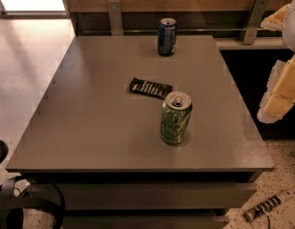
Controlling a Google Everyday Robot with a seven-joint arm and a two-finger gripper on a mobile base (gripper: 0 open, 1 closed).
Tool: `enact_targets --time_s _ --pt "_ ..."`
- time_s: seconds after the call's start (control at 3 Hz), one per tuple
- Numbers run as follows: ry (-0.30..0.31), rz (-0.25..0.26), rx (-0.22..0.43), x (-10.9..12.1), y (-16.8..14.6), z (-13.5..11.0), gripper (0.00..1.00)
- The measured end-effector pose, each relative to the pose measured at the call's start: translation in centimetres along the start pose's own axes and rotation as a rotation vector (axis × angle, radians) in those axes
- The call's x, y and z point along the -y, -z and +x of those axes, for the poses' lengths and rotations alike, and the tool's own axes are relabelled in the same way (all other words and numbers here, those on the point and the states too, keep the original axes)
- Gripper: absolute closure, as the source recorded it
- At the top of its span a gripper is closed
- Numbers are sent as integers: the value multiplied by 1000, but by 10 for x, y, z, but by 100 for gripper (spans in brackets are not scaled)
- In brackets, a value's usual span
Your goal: Move pepsi can near green can
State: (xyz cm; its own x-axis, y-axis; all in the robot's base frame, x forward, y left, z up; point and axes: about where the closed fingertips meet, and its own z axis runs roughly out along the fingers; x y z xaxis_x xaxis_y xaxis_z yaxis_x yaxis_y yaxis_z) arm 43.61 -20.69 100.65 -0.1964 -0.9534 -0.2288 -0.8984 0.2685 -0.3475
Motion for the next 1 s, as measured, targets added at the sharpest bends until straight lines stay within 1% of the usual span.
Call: enact_targets --time_s 0.33,0.67,1.0 --pt "0 0 0 0 0 0 0" --pt "-58 68 41 32 -2 4 0" --pt "-164 178 144 84 -7 16 0"
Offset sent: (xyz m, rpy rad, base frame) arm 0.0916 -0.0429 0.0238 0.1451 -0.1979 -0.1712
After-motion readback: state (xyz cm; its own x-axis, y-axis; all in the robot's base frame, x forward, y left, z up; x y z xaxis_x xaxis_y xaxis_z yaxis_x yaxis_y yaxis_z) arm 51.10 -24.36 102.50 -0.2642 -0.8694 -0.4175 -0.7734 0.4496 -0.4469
